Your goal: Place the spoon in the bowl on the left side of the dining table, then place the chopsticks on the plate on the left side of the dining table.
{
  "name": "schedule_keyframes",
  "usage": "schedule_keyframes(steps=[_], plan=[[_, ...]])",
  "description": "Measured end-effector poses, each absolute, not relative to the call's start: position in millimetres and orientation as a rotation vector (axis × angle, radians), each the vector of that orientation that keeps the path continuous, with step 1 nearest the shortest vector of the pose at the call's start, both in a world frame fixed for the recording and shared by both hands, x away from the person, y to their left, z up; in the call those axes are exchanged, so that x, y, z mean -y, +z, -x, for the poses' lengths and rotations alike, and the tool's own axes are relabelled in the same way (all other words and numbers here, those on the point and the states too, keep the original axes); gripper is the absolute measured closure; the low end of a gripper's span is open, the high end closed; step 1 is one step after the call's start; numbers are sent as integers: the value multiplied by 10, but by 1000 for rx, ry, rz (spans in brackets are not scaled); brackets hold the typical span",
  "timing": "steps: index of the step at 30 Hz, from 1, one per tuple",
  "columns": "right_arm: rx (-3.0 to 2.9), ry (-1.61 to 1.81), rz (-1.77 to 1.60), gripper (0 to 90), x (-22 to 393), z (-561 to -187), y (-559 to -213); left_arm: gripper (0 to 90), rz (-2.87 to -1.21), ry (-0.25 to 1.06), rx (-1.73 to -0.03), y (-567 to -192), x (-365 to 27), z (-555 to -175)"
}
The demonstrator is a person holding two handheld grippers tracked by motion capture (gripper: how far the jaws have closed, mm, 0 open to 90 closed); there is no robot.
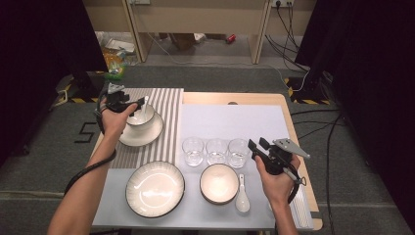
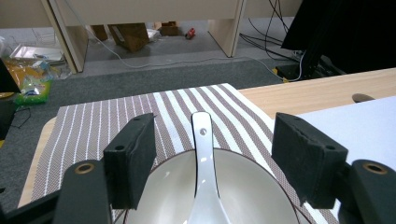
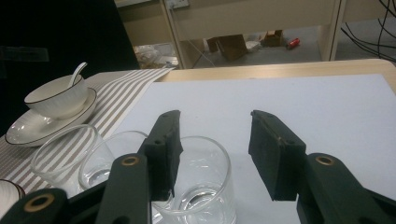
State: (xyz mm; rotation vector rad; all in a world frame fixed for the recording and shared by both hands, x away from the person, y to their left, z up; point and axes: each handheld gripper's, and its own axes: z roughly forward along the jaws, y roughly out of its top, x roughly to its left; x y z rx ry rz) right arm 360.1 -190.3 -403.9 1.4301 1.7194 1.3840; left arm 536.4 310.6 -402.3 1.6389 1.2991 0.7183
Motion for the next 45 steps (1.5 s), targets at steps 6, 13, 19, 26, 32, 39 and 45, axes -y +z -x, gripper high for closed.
schedule_keyframes(steps=[6,13,19,26,32,39,45], plan=[[-1710,1378,-1435,536,1926,-3595,-4019,293,-1624,726,-1261,-3981,-3144,-5137],[-1701,1372,-1450,536,1955,-3592,-4009,286,-1602,735,-1233,-3952,-3195,-4885],[-1688,1364,-1453,536,2006,-3595,-4000,285,-1595,731,-1212,-3987,-3236,-4632],[-1662,1351,-1479,536,2100,-3595,-3983,285,-1582,753,-1187,-4119,-3288,-4200],[-1645,1338,-1508,536,2201,-3601,-3977,285,-1562,756,-1192,-4343,-3336,-3944],[-1669,1298,-1538,542,2250,-3624,-3976,283,-1552,767,-1221,-4379,-3381,-3827],[-1684,1251,-1589,554,2345,-3666,-4002,281,-1555,752,-1212,-4381,-3342,-3799]])
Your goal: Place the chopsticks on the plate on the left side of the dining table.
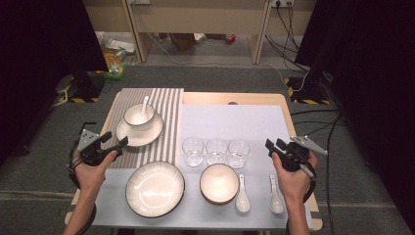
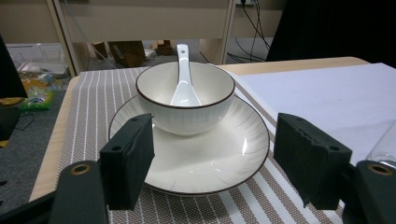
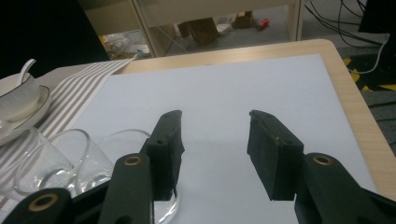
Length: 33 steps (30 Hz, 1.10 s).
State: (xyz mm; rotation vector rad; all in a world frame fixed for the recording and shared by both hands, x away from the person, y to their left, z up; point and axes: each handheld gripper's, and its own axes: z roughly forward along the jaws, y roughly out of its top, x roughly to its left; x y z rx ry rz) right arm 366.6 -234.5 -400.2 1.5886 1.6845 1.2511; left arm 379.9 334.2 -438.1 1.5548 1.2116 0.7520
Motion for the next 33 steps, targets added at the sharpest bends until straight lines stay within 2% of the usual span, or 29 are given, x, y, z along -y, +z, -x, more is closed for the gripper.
schedule_keyframes(steps=[23,33], plan=[[-1869,848,-1791,663,2716,-3781,-4353,282,-1531,748,-1197,-4336,-3390,-3667],[-1901,786,-1858,705,2785,-3847,-4512,282,-1533,746,-1205,-4353,-3399,-3672]])
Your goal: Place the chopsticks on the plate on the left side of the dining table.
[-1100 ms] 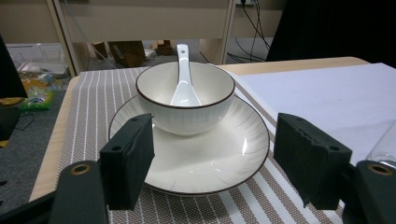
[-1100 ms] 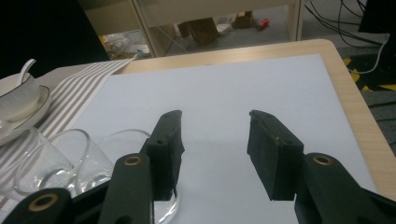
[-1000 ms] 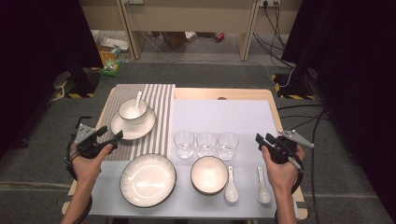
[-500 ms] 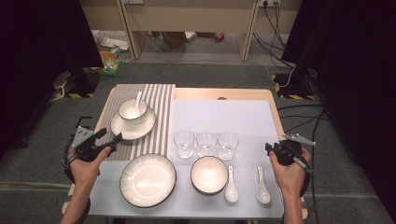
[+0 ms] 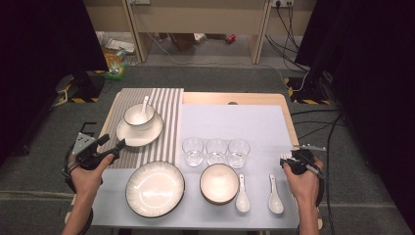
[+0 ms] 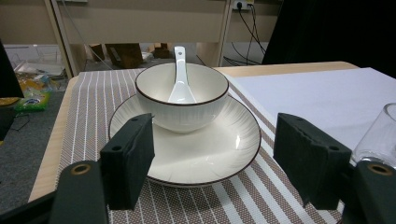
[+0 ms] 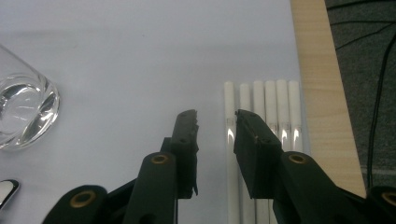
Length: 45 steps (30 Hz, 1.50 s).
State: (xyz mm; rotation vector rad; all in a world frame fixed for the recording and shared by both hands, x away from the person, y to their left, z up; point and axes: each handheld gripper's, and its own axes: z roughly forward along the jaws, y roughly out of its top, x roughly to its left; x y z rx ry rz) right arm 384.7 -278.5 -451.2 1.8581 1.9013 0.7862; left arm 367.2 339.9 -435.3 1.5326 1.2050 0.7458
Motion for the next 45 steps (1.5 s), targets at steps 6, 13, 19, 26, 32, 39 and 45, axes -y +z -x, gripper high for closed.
schedule_keyframes(steps=[6,13,19,26,32,39,45], plan=[[-1920,748,-1903,725,2792,-3869,-4554,282,-1534,747,-1201,-4349,-3397,-3668],[-1936,700,-1895,734,2799,-3880,-4588,282,-1526,749,-1199,-4350,-3401,-3668],[-1965,676,-1880,751,2781,-3894,-4616,282,-1530,748,-1202,-4343,-3396,-3661],[-2000,633,-1860,773,2724,-3909,-4651,282,-1532,746,-1200,-4341,-3394,-3659],[-2013,595,-1847,800,2680,-3915,-4651,282,-1530,749,-1200,-4340,-3399,-3660],[-2032,552,-1835,844,2640,-3940,-4638,282,-1534,751,-1204,-4346,-3414,-3662],[-2023,544,-1879,846,2628,-3966,-4621,282,-1529,749,-1203,-4343,-3415,-3658]])
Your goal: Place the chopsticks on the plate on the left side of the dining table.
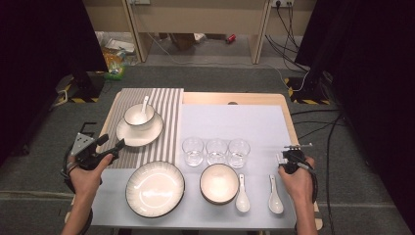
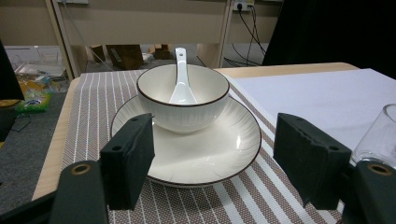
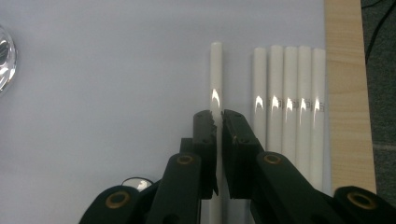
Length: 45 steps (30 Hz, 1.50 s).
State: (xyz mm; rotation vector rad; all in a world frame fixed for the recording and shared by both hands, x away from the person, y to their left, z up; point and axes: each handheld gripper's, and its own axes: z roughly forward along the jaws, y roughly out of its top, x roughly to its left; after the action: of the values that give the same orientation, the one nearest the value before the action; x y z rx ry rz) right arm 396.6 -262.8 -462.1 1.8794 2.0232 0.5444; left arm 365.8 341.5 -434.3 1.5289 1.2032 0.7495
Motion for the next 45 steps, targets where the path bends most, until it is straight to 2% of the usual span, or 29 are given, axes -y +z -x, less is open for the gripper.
schedule_keyframes(steps=[29,45], plan=[[-1955,618,-1893,846,2637,-4990,-4497,283,-1530,747,-1202,-4344,-3399,-3660],[-1962,598,-1906,846,2604,-5216,-4569,282,-1537,746,-1203,-4354,-3400,-3662]])
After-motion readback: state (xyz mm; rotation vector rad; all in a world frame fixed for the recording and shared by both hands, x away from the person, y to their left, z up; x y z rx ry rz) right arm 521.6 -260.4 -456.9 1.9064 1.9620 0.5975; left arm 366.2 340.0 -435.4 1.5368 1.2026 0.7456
